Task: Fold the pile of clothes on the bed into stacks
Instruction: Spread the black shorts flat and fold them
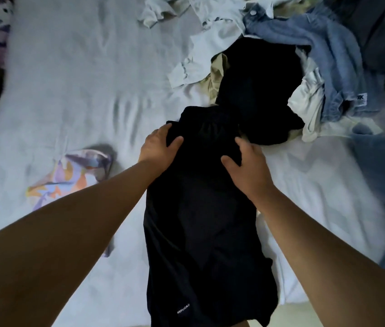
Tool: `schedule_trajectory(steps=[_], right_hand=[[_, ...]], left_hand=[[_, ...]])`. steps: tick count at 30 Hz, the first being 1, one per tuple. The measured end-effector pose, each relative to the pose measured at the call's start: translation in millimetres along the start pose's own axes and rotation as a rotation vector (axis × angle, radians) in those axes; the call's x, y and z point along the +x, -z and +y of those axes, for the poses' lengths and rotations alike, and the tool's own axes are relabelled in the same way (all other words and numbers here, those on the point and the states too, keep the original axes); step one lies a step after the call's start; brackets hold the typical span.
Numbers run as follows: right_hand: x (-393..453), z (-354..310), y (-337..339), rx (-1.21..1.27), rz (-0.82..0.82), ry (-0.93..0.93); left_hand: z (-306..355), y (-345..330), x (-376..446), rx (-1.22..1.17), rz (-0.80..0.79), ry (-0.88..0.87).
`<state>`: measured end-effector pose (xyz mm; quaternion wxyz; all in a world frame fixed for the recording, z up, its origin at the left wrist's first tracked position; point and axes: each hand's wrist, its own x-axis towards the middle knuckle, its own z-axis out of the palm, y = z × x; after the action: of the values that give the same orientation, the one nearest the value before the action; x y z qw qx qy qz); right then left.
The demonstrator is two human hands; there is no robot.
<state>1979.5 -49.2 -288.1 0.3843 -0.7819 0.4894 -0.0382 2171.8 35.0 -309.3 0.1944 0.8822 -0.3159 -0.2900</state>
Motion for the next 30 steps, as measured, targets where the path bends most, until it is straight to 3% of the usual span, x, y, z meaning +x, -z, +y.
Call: schedule_trajectory(steps=[6,10,13,16,18,20,23,27,30], right_hand=[[49,6,-1,0.068,-0.105,0.007],[67,2,-6,0.152,-0.188,-0.027],[72,-1,-4,0.226,-0.188,-0.024],[71,-3,-2,0.234,-0.155,0.025],[74,-5,-3,0.205,-0.154,0.036],[80,-7,-4,0.183,-0.167,-0.015],[87,-6,-5,0.175,-0.188,-0.117],[94,-2,-9,0.268,-0.166,-0.207],[97,-2,-8,0.365,-0.149,-0.256]], left_hand=[[22,-14,30,-0.227,0.072,0.194],[36,-14,43,-0.107,0.056,0.323],[34,-7,46,-0.341,0.031,0.338],[27,5,40,-0.400,0.169,0.314],[19,9,36,-0.267,0.253,0.360],[9,7,31,-0.190,0.196,0.395],[4,2,29,-0.386,0.059,0.417],[9,6,31,-0.601,0.017,0.431],[15,14,27,-0.565,0.018,0.376]])
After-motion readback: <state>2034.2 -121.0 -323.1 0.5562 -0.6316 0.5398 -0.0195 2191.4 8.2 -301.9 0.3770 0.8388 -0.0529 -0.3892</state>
